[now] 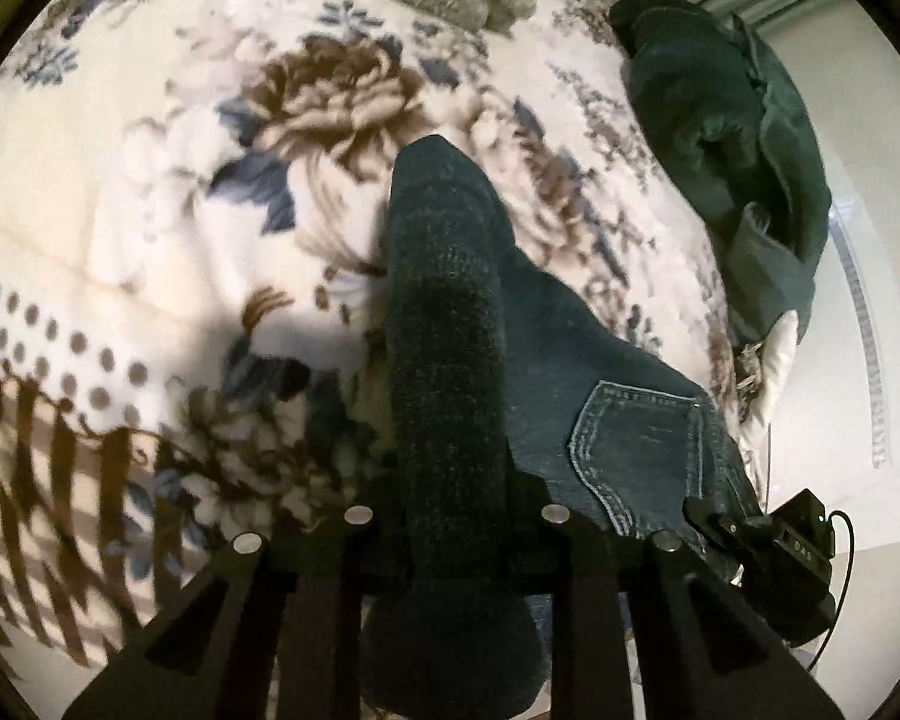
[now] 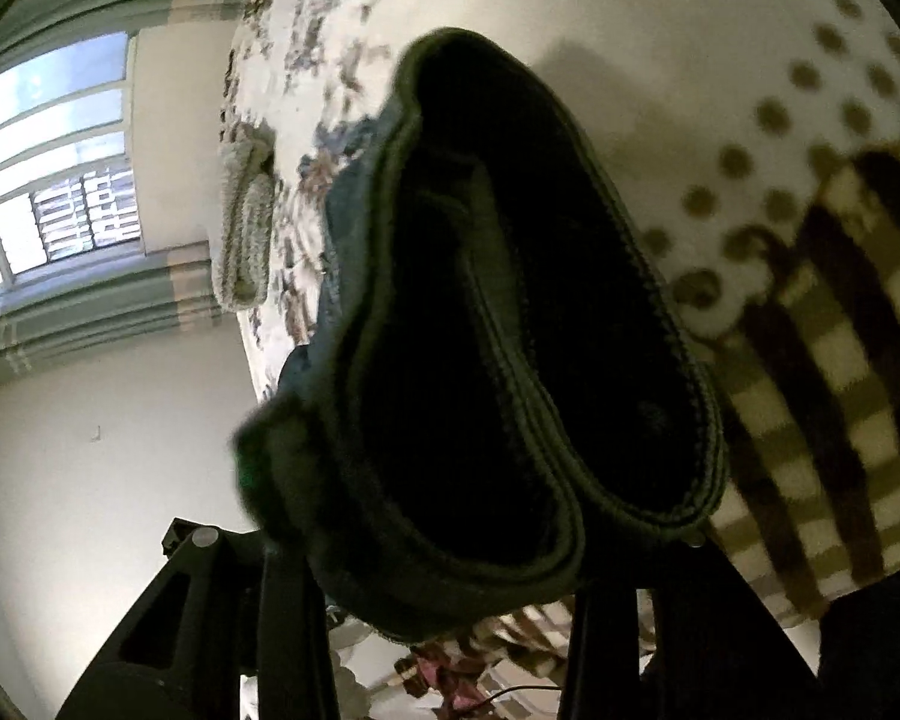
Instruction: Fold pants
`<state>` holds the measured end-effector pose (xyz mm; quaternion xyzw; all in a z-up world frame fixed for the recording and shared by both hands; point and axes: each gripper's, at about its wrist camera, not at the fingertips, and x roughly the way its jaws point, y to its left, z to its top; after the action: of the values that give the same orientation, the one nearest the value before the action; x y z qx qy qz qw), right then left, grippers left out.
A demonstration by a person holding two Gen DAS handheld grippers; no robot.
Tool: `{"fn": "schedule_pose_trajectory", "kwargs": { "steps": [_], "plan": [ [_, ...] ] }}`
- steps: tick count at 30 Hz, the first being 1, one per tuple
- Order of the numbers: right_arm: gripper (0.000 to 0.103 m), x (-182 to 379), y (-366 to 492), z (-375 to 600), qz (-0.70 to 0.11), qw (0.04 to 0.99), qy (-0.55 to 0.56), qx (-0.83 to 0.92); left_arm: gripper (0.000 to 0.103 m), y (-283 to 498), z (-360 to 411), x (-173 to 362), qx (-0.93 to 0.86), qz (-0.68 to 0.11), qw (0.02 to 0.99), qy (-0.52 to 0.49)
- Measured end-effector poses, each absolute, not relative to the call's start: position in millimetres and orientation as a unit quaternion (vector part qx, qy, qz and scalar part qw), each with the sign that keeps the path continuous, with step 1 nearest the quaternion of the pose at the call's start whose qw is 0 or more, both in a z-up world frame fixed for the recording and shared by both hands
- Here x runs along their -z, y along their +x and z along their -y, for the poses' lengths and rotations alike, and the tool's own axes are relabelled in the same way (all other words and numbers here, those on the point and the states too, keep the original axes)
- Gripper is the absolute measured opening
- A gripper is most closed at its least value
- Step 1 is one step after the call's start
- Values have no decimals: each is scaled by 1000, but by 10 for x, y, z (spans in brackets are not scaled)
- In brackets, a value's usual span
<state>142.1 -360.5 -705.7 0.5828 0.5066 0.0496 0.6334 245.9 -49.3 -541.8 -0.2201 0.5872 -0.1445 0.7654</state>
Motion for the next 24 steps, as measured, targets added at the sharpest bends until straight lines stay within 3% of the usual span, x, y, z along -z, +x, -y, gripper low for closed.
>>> {"fn": "schedule_pose_trajectory", "kwargs": {
  "steps": [12,17,24],
  "plan": [
    [40,5930,2152,3860,-511,663,537,-107,17,2925,420,4466,129,-540,791,-259],
    [40,5455,2971,3754,-496,684,521,-124,17,3722,203,4183,138,-514,800,-277],
    [40,5011,4561,3337,-469,708,508,-142,17,5451,-332,3950,149,-480,821,-271]
  ]
}}
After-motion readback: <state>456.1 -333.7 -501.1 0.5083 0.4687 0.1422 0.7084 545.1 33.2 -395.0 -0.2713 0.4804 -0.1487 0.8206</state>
